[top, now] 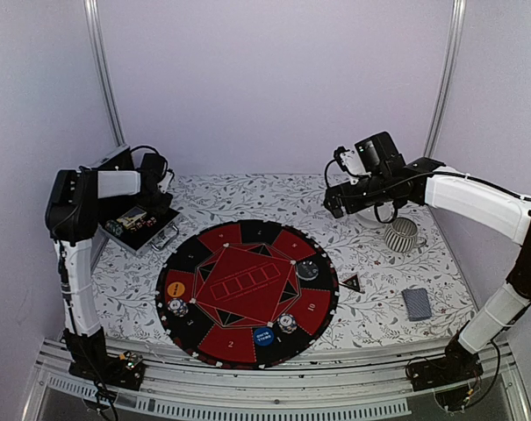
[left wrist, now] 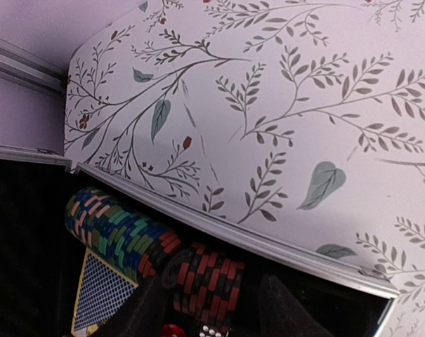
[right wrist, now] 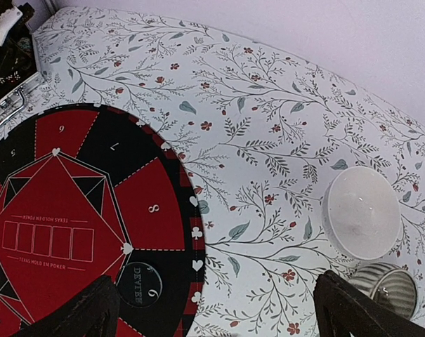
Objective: Distribute texas hold em gaming equipment
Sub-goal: Pick up the pile of poker chips from the chip case.
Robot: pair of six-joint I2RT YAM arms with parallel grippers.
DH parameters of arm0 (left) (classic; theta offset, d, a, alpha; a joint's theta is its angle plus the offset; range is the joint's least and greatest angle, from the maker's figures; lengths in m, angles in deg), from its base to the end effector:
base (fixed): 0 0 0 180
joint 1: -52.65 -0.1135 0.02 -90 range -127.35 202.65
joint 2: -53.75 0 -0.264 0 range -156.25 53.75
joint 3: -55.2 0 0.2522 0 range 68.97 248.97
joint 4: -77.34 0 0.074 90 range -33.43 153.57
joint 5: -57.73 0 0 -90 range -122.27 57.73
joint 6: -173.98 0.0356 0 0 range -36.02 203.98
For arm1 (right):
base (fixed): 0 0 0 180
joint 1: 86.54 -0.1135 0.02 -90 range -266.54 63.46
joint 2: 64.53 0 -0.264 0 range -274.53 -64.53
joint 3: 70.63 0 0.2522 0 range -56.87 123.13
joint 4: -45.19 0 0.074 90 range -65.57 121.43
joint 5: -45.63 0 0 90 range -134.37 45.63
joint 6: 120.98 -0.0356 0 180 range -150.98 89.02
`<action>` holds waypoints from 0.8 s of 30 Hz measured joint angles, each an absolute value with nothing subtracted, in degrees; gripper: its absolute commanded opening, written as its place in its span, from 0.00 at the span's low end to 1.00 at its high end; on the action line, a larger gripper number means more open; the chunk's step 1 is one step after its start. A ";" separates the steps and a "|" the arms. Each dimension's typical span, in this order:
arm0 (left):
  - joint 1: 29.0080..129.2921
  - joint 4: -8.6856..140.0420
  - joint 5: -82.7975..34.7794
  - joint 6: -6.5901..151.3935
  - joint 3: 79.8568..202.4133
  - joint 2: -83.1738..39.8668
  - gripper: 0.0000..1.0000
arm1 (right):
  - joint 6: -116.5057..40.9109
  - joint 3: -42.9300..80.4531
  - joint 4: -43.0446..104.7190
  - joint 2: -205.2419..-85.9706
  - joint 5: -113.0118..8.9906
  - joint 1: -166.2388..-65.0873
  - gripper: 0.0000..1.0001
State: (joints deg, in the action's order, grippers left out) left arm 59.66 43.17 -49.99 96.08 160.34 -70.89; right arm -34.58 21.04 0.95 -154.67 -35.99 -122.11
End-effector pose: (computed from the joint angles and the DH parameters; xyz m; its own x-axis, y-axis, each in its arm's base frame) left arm 0.4695 -0.0468 0.1596 -0.7950 0.2989 -0.5279 0.1063 0.9253 0.3639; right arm 0.2902 0.2011 0.3102 -0.5813 -0.3393 -0.7396 -0.4528 0.8901 -0.0525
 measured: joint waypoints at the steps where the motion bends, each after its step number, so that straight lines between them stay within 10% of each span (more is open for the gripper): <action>1: 59.63 43.13 -50.07 96.21 160.86 -71.24 0.49 | -34.58 21.04 0.93 -154.67 -35.99 -122.11 0.99; 15: 58.54 41.77 -49.29 96.19 161.93 -73.09 0.45 | -34.58 21.04 0.49 -154.67 -35.97 -122.09 0.99; 24: 57.82 40.90 -48.11 96.23 163.86 -75.39 0.06 | -34.58 21.04 -0.31 -154.67 -35.92 -122.09 0.99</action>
State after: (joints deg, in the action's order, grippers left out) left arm 57.82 40.90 -48.11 96.23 163.86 -75.39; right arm -34.58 21.04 -0.31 -154.67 -35.92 -122.09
